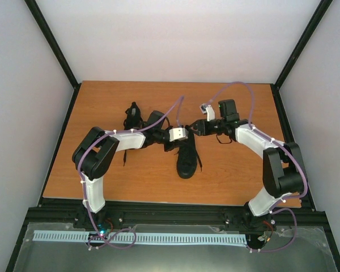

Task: Tie the shoes
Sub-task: Cross the shoelace with the shoelace.

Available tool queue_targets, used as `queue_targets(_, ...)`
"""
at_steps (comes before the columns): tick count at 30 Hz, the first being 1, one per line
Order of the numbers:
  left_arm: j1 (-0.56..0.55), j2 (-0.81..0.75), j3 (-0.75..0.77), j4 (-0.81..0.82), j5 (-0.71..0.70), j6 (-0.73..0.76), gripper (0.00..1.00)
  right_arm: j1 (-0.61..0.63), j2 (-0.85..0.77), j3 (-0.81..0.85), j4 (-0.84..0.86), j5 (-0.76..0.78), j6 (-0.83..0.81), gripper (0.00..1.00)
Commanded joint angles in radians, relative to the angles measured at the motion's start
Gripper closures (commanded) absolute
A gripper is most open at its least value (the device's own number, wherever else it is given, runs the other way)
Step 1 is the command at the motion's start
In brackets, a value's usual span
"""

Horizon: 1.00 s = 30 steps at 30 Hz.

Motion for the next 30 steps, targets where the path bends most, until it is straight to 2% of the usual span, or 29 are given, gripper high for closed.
queue_targets(1, 0.002, -0.030, -0.014, 0.029, 0.008, 0.015, 0.76, -0.048, -0.044, -0.060, -0.024, 0.017, -0.037, 0.58)
queue_targets(3, 0.003, -0.032, -0.018, 0.033, 0.010, 0.015, 0.76, -0.049, -0.034, -0.085, -0.040, 0.059, -0.050, 0.61)
queue_targets(9, 0.004, -0.032, -0.019, 0.034, 0.016, 0.018, 0.75, -0.029, -0.017, -0.167, 0.012, 0.048, -0.068, 0.61)
queue_targets(21, 0.004, -0.032, -0.020, 0.032, 0.019, 0.022, 0.73, -0.005, 0.050, -0.192, 0.022, 0.017, -0.108, 0.64)
queue_targets(30, 0.004, -0.032, -0.019, 0.027, 0.018, 0.026, 0.71, -0.003, 0.040, -0.205, 0.017, -0.043, -0.131, 0.68)
